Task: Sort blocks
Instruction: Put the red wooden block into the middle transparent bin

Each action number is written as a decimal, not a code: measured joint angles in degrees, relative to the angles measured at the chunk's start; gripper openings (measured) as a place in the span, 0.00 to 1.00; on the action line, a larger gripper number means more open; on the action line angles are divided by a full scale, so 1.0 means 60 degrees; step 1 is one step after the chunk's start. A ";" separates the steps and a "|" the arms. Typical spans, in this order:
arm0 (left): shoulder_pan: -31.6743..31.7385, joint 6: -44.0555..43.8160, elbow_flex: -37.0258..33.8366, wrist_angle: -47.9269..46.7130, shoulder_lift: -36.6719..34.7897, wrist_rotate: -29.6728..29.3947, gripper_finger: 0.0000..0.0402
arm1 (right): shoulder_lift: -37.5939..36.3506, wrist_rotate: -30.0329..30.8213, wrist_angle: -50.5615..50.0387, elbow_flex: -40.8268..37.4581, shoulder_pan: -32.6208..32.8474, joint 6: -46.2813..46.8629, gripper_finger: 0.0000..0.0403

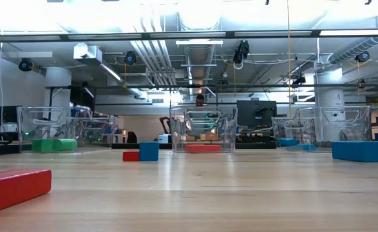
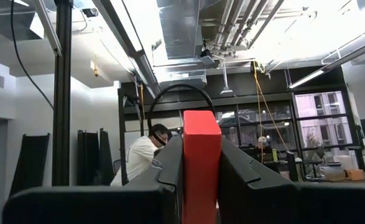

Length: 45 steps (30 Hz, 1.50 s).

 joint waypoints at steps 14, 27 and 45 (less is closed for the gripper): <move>0.0176 0.0169 0.0072 -0.0565 -0.0262 -0.0303 0.23 | 0.0000 -0.0132 -0.0244 0.0000 0.0015 0.0017 0.12; 0.0264 0.0166 0.0072 -0.1055 -0.0400 -0.0855 0.07 | 0.0029 0.0775 -0.0717 0.0004 -0.0004 0.0044 0.31; 0.2322 -0.2405 0.0061 -0.9070 -0.1481 -0.3360 0.07 | -0.1250 0.4612 -0.4803 0.0002 0.0000 0.1253 0.34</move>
